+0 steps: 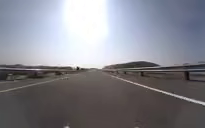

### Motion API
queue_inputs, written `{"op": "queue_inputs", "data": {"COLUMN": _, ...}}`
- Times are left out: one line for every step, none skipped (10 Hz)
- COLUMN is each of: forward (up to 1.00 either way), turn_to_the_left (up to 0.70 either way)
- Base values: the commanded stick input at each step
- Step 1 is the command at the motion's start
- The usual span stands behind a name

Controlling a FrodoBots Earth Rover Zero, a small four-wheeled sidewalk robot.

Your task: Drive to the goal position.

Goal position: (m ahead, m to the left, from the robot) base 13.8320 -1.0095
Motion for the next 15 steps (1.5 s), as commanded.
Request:
{"op": "queue_inputs", "data": {"forward": 1.00, "turn_to_the_left": 0.00}}
{"op": "queue_inputs", "data": {"forward": 1.00, "turn_to_the_left": 0.00}}
{"op": "queue_inputs", "data": {"forward": 1.00, "turn_to_the_left": 0.00}}
{"op": "queue_inputs", "data": {"forward": 1.00, "turn_to_the_left": 0.00}}
{"op": "queue_inputs", "data": {"forward": 1.00, "turn_to_the_left": 0.00}}
{"op": "queue_inputs", "data": {"forward": 1.00, "turn_to_the_left": 0.00}}
{"op": "queue_inputs", "data": {"forward": 1.00, "turn_to_the_left": 0.00}}
{"op": "queue_inputs", "data": {"forward": 1.00, "turn_to_the_left": 0.00}}
{"op": "queue_inputs", "data": {"forward": 1.00, "turn_to_the_left": 0.00}}
{"op": "queue_inputs", "data": {"forward": 1.00, "turn_to_the_left": 0.00}}
{"op": "queue_inputs", "data": {"forward": 1.00, "turn_to_the_left": 0.00}}
{"op": "queue_inputs", "data": {"forward": 1.00, "turn_to_the_left": 0.00}}
{"op": "queue_inputs", "data": {"forward": 1.00, "turn_to_the_left": 0.00}}
{"op": "queue_inputs", "data": {"forward": 1.00, "turn_to_the_left": 0.00}}
{"op": "queue_inputs", "data": {"forward": 1.00, "turn_to_the_left": 0.00}}
